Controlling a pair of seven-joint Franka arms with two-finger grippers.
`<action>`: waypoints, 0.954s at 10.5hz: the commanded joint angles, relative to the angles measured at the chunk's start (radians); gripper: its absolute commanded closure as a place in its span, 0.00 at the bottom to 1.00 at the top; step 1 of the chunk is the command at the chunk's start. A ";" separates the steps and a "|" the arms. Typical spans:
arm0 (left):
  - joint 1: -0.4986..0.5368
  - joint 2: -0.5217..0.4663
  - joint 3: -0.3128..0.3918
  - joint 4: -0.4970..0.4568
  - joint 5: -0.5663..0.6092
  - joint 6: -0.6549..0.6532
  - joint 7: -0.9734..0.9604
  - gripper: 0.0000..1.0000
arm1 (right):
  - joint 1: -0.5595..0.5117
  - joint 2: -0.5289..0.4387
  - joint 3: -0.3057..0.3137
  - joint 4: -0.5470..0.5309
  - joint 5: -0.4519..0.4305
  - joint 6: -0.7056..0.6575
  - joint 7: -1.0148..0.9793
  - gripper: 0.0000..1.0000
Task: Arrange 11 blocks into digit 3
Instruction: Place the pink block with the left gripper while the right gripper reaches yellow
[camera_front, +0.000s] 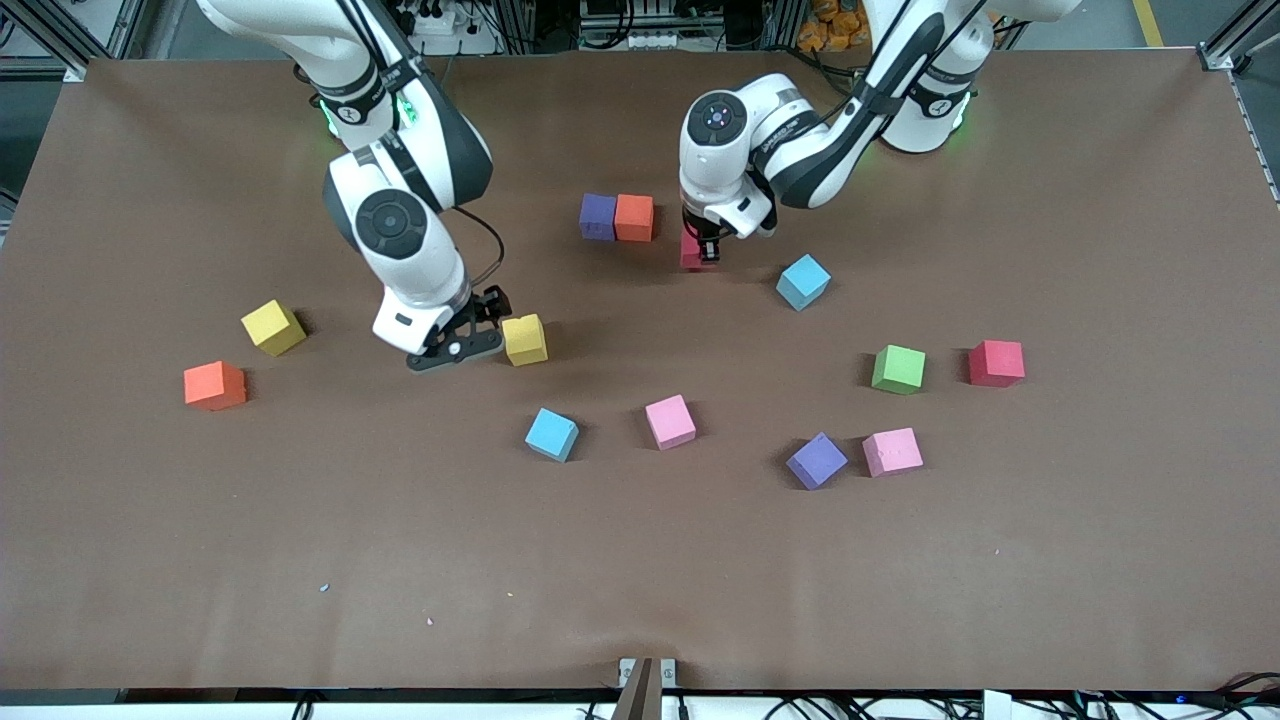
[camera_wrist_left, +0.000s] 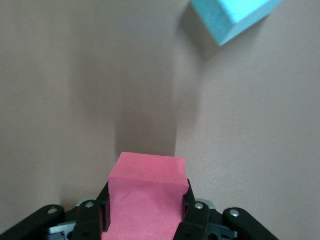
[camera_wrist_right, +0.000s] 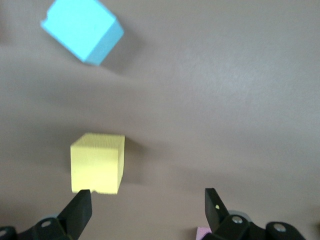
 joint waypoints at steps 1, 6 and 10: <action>-0.057 -0.019 -0.004 -0.038 -0.016 0.040 -0.140 1.00 | -0.047 0.091 0.015 0.127 0.006 -0.040 0.009 0.00; -0.131 0.048 -0.003 -0.037 0.013 0.071 -0.149 1.00 | -0.058 0.160 0.015 0.189 -0.013 -0.072 0.000 0.00; -0.128 0.073 -0.001 -0.030 0.011 0.091 -0.151 1.00 | -0.033 0.238 0.023 0.136 0.002 0.026 0.015 0.00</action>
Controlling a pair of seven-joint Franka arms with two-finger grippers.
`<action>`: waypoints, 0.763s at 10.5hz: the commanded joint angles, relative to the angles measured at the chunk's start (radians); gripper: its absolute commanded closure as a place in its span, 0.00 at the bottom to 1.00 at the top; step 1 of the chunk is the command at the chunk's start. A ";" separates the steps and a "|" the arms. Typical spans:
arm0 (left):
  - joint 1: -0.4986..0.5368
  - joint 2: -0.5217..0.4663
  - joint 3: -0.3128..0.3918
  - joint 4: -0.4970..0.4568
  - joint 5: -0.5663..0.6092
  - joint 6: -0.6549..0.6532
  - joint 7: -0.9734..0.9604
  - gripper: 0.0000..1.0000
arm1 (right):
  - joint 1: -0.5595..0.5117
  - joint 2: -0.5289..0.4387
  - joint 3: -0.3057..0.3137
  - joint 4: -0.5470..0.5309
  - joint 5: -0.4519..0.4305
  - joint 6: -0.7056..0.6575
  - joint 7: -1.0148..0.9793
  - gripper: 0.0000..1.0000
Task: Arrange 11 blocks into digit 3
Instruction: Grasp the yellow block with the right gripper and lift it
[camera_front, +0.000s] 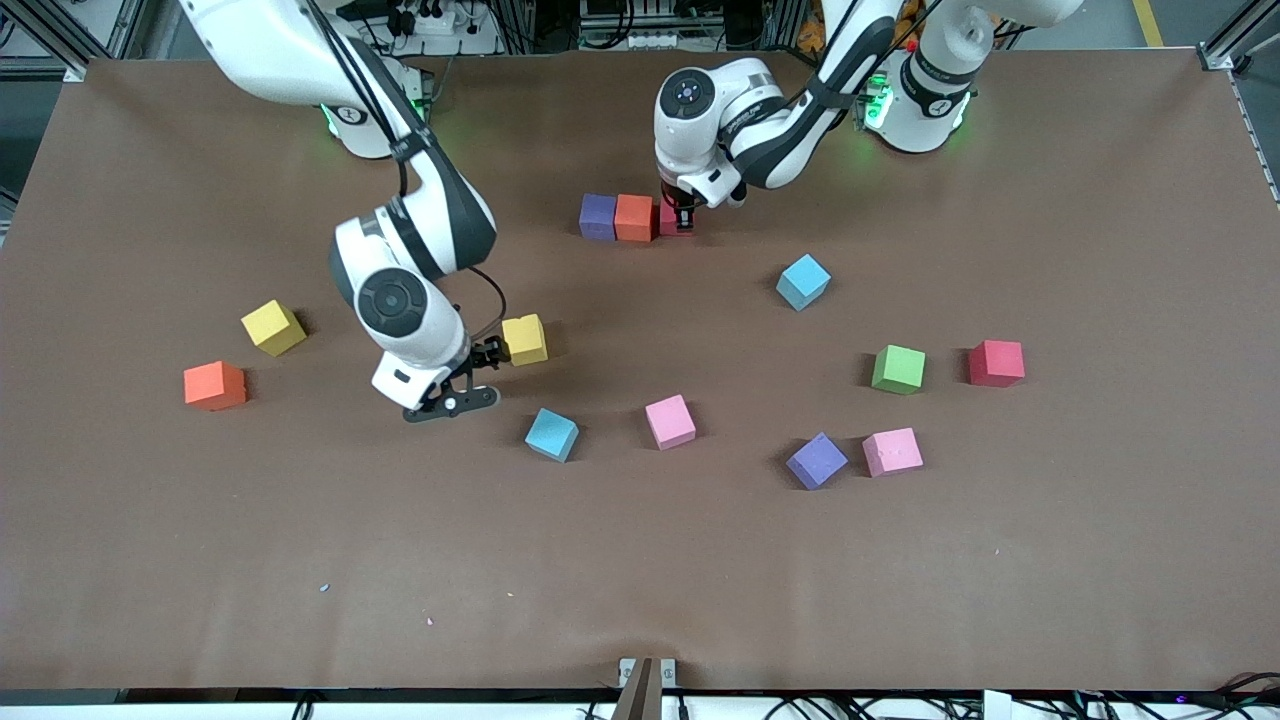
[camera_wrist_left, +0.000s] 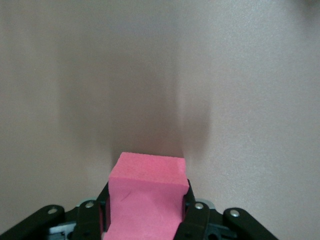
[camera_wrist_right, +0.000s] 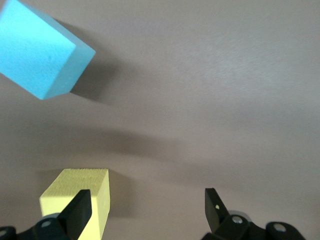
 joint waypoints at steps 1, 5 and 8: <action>-0.004 0.012 -0.005 0.013 0.032 0.013 -0.136 1.00 | 0.026 0.031 0.015 -0.036 0.003 0.067 0.014 0.00; 0.007 0.014 0.001 0.027 0.032 0.013 -0.136 1.00 | 0.060 0.017 0.032 -0.087 0.078 0.095 0.019 0.00; 0.007 0.025 0.003 0.036 0.033 0.013 -0.134 1.00 | 0.053 -0.009 0.035 -0.086 0.078 0.088 0.004 0.00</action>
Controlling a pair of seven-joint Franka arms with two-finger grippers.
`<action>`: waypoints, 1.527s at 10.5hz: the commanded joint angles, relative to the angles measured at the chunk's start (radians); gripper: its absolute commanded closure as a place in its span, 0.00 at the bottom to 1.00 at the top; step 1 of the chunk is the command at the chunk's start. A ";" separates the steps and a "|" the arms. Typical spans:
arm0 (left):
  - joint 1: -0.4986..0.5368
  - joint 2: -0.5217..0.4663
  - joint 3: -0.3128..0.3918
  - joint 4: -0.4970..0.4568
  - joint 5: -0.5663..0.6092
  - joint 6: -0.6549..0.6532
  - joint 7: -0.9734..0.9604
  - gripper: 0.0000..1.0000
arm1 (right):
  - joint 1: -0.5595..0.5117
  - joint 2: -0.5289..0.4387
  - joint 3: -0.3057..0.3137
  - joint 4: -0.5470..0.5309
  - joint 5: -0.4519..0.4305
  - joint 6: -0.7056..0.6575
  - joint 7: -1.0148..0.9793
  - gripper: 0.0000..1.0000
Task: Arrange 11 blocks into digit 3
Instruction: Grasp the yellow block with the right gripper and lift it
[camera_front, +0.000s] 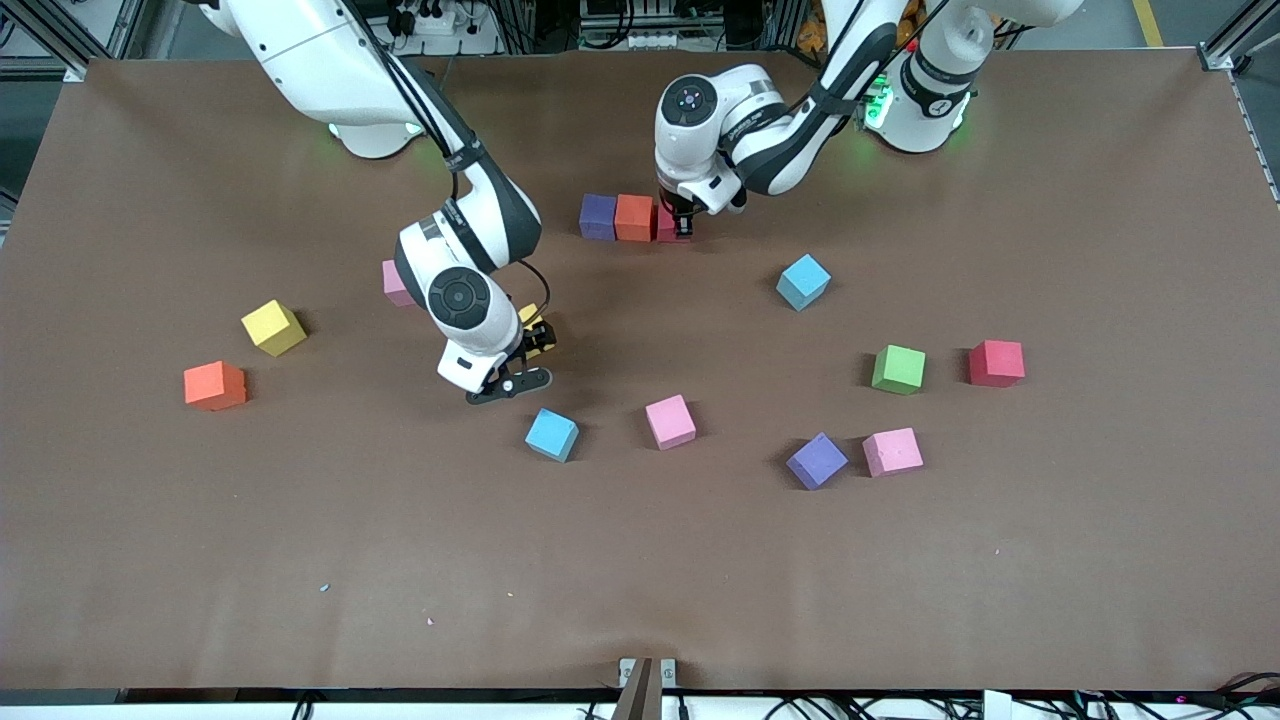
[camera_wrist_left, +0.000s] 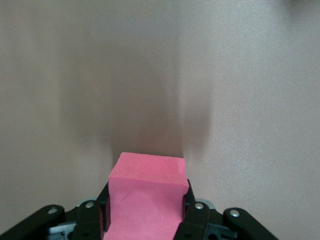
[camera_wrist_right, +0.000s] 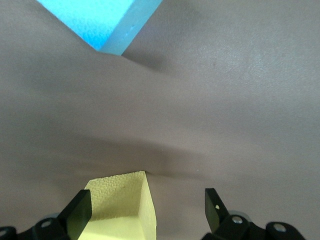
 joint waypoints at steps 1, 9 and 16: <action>-0.004 0.026 -0.006 0.020 0.035 0.007 -0.136 1.00 | -0.011 -0.054 0.018 -0.023 0.017 -0.037 -0.010 0.00; -0.007 0.061 0.002 0.057 0.053 0.005 -0.133 1.00 | 0.002 -0.072 0.073 -0.155 0.017 0.047 -0.145 0.00; -0.010 -0.030 -0.051 0.048 0.117 -0.100 -0.154 0.00 | -0.001 -0.109 0.073 -0.149 0.017 0.026 -0.108 1.00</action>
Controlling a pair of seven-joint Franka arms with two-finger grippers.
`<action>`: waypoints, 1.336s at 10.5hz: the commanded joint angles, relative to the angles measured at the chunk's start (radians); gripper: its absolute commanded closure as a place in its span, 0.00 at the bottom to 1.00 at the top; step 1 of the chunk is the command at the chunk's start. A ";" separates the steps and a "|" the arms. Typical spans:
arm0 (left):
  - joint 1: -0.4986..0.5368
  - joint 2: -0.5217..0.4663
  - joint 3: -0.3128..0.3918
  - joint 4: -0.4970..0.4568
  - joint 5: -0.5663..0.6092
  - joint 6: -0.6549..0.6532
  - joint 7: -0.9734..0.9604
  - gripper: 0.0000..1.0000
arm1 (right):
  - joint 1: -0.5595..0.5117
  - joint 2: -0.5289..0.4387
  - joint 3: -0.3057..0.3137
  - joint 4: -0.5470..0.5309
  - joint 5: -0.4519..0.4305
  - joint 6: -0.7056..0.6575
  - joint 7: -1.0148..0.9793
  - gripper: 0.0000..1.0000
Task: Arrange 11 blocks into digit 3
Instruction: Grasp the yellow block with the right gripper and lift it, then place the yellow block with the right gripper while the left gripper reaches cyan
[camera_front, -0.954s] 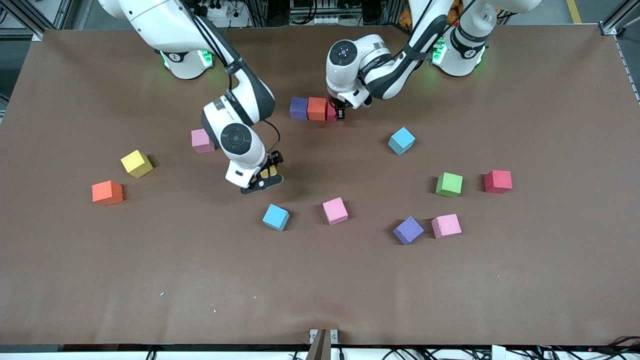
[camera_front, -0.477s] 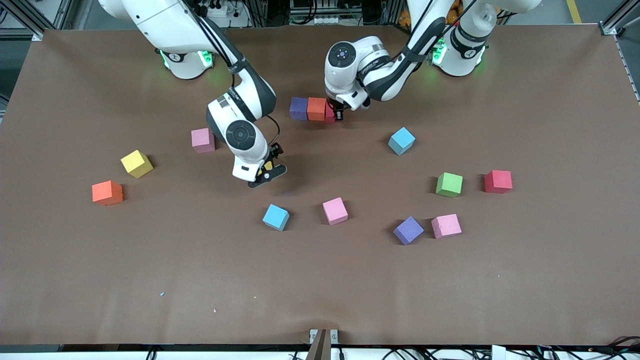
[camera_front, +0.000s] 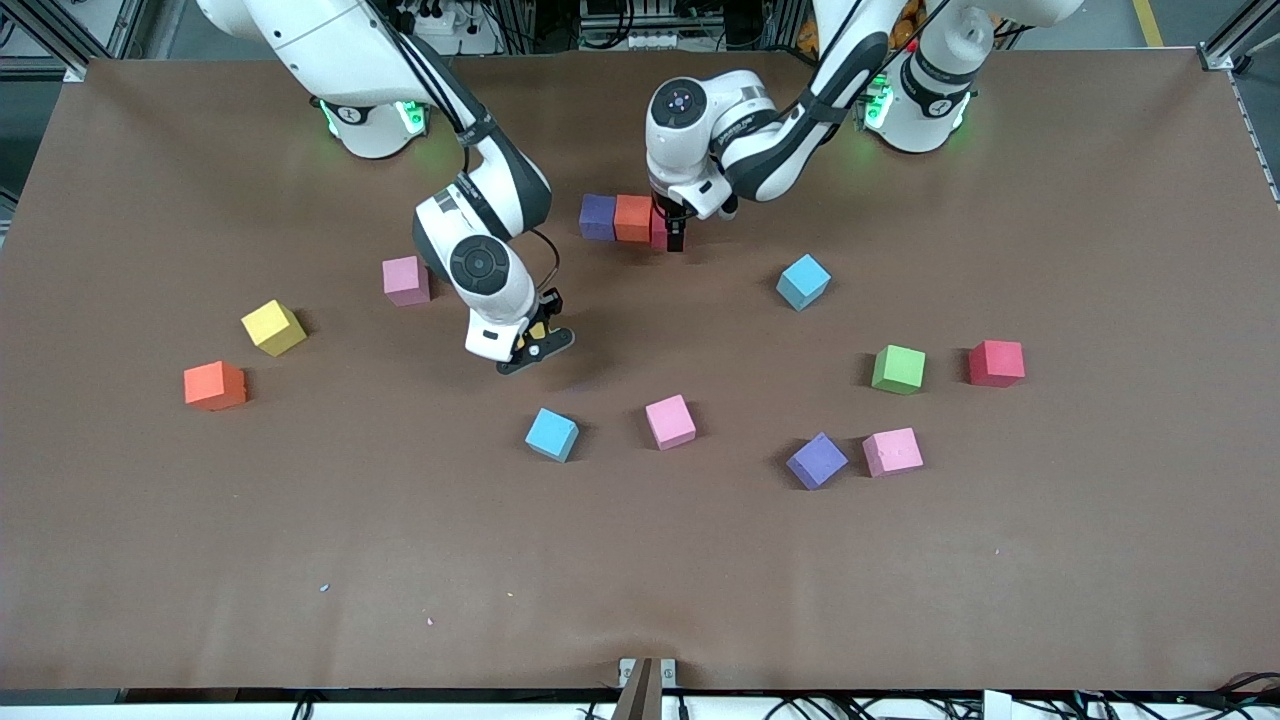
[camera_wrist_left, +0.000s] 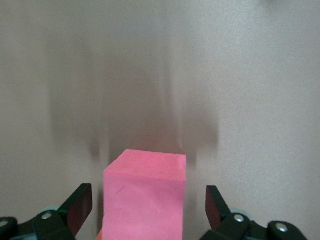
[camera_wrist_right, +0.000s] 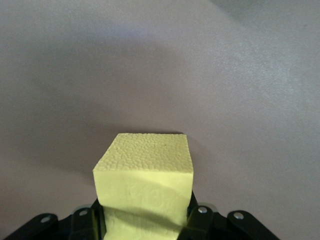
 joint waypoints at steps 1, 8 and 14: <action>-0.007 -0.080 -0.069 -0.004 0.048 -0.089 -0.152 0.00 | -0.003 -0.087 0.007 -0.020 0.018 -0.078 0.085 1.00; 0.157 -0.160 -0.112 0.079 0.042 -0.251 0.105 0.00 | 0.130 -0.208 0.047 -0.200 0.117 0.058 0.496 1.00; 0.499 -0.141 -0.109 0.148 0.039 -0.319 0.640 0.00 | 0.247 -0.193 0.047 -0.272 0.117 0.204 0.638 1.00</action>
